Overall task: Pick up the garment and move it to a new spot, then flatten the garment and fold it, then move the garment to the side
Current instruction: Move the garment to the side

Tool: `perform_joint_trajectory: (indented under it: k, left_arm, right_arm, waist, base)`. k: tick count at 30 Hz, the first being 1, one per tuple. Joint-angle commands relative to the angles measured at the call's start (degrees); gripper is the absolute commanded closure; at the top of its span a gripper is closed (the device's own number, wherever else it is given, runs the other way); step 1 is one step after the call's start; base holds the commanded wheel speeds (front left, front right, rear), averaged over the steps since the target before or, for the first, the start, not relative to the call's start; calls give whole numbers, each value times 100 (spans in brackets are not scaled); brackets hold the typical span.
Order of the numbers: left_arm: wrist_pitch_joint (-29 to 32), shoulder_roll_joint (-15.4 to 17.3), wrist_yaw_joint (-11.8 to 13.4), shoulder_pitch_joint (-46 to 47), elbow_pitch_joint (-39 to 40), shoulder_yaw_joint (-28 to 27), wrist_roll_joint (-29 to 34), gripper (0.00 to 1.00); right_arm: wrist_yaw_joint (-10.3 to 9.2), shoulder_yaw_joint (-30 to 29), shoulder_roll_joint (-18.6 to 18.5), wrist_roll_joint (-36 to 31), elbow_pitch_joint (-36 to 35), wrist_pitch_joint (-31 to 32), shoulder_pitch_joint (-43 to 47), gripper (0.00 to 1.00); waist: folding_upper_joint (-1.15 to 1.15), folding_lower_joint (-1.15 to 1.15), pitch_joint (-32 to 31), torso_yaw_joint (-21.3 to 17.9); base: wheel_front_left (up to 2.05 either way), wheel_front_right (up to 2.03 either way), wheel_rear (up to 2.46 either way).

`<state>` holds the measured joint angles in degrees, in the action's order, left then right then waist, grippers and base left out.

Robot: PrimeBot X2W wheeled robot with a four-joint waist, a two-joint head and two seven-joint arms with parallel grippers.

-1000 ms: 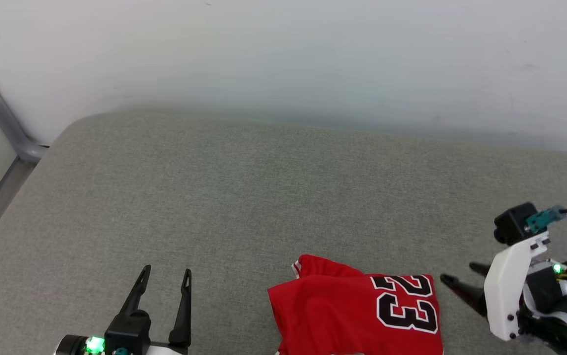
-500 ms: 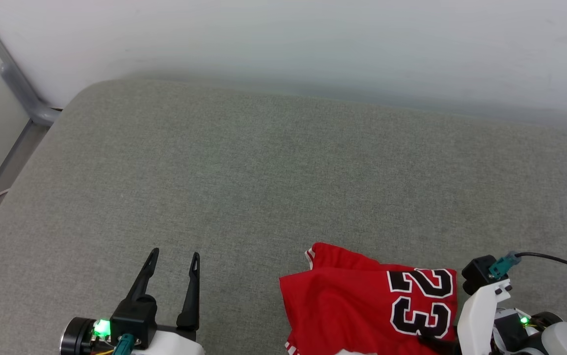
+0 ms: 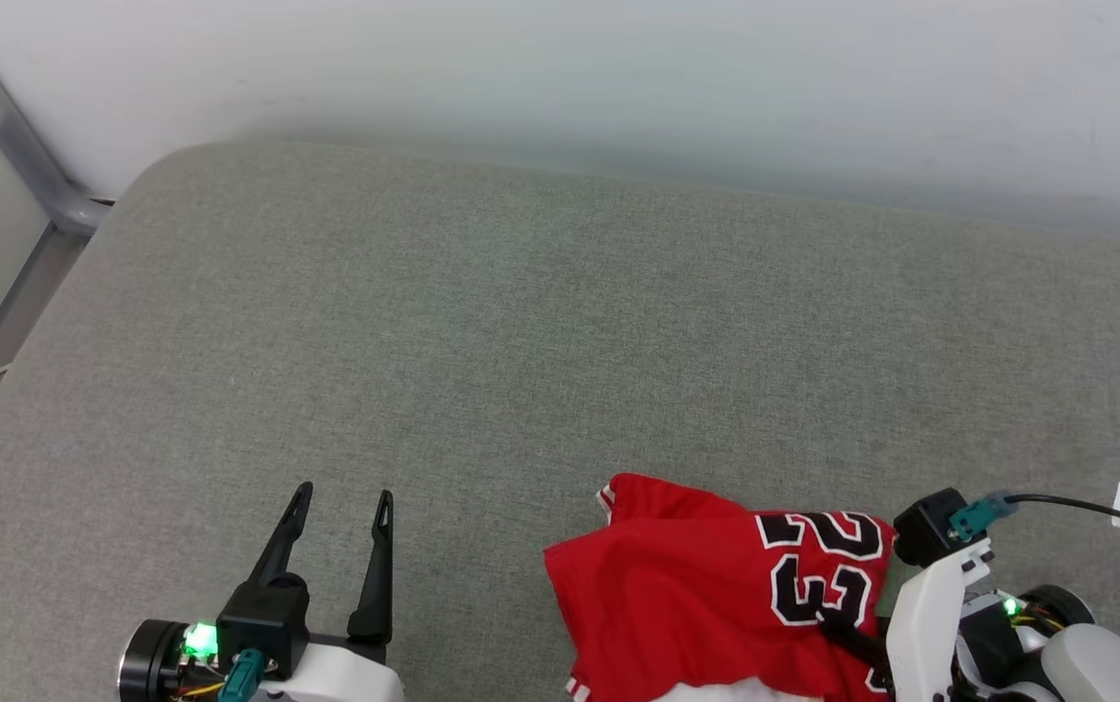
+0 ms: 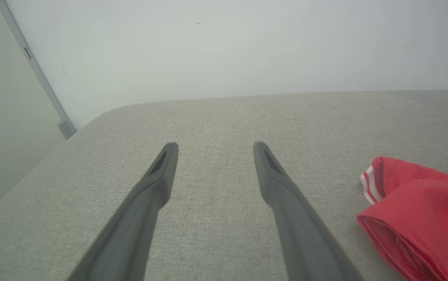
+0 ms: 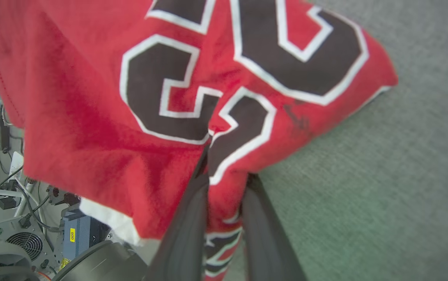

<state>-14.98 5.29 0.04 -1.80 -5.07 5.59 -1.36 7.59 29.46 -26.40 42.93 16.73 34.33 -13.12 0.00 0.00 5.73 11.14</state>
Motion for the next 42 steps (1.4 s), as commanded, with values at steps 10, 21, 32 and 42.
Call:
perform_joint_trajectory:
  k: [10, 21, 32, 42]
  left_arm:
    - [-28, -33, 37, -135, 49, -28, -45, 0]
    - [-27, -83, 118, -95, 195, -123, -65, 0]
    - [-27, 4, 17, 282, 367, -151, 24, 0]
    - [-21, -21, 3, 728, 656, -188, -4, 0]
  right_arm:
    - [-15, 37, -691, -253, -303, -665, -667, 100]
    - [-15, -224, -1277, -460, -616, -777, -1174, 100]
    - [-15, -935, -1579, -805, -458, -780, -1393, 100]
    - [-16, -1621, -2393, -1341, 230, -577, -1758, 100]
  waist:
    - [0, 0, -86, -513]
    - [0, 0, 51, -1449]
    - [0, 0, 576, -1556]
    - [0, 0, 1493, -1326]
  base:
    - [0, 0, 0]
    - [0, 0, 0]
    - [0, 0, 0]
    - [0, 0, 0]
